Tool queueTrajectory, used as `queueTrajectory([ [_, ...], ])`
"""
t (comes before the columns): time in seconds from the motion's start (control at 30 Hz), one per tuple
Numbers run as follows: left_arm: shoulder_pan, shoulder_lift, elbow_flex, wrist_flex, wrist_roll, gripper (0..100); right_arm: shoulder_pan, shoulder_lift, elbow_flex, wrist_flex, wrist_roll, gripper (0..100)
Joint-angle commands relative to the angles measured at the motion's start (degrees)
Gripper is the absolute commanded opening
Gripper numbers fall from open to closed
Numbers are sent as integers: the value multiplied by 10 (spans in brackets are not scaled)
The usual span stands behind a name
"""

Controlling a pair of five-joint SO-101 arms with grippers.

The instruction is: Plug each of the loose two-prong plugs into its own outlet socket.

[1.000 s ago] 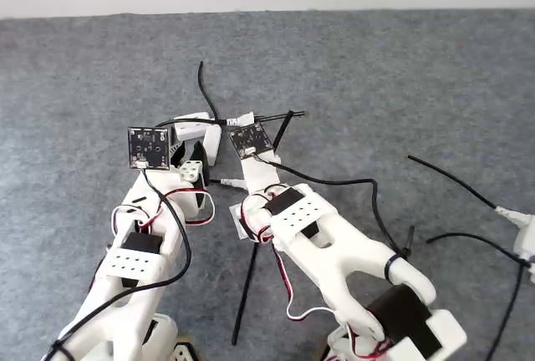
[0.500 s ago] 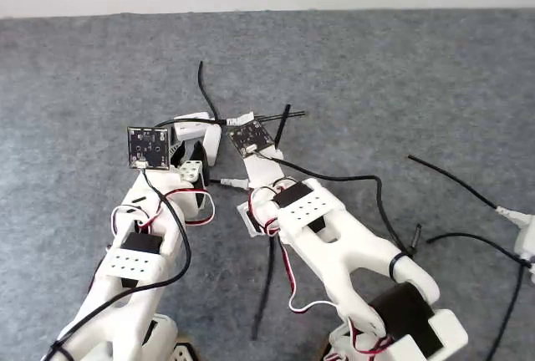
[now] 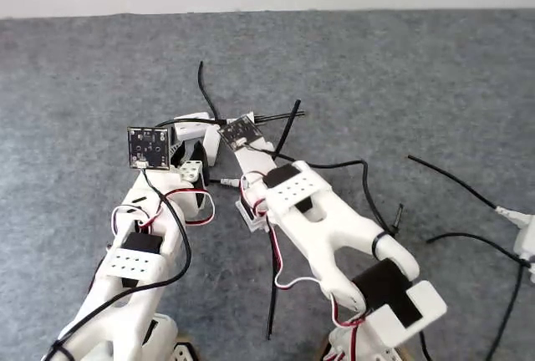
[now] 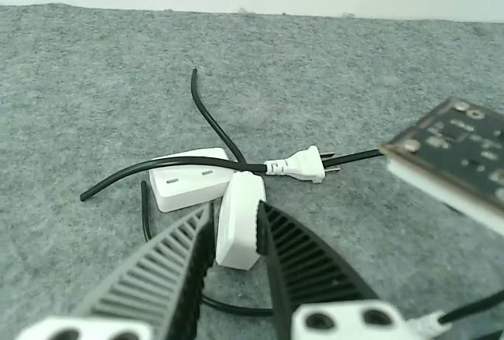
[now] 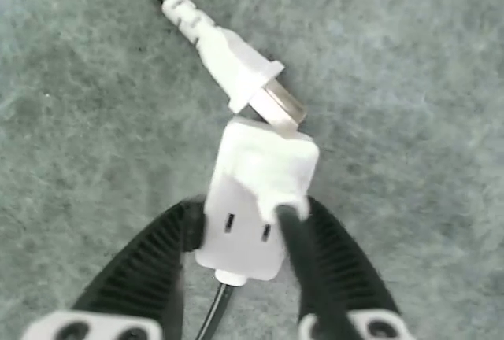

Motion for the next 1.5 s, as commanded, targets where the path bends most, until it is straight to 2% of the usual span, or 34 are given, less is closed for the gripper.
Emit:
queueTrajectory([
  [0.0,-5,-7,-7,-14,-6,83,-1,2,-25,19,7,6],
  [0.13,-6,-7,-7,-14,-6,83,7,-19,-18,28,8,9],
  [0.23,-21,-7,-8,-16,-4,83,51,-58,-1,33,25,9],
  [0.47,-22,-8,-8,-16,-3,83,210,-160,12,91,50,9],
  [0.67,-22,-7,-8,-16,-3,83,335,-212,10,93,69,9],
  [0.77,-22,-7,-8,-16,-3,83,421,-234,9,86,79,9],
  [0.97,-22,-6,-8,-16,-3,83,655,-254,9,18,136,9],
  [1.1,-22,-6,-8,-15,-3,83,778,-233,9,-54,168,9],
  [1.3,-22,-6,-7,-14,-3,83,903,-196,-7,-158,194,9],
  [1.47,-22,-6,-5,-13,-4,83,967,-120,-68,-179,194,9],
])
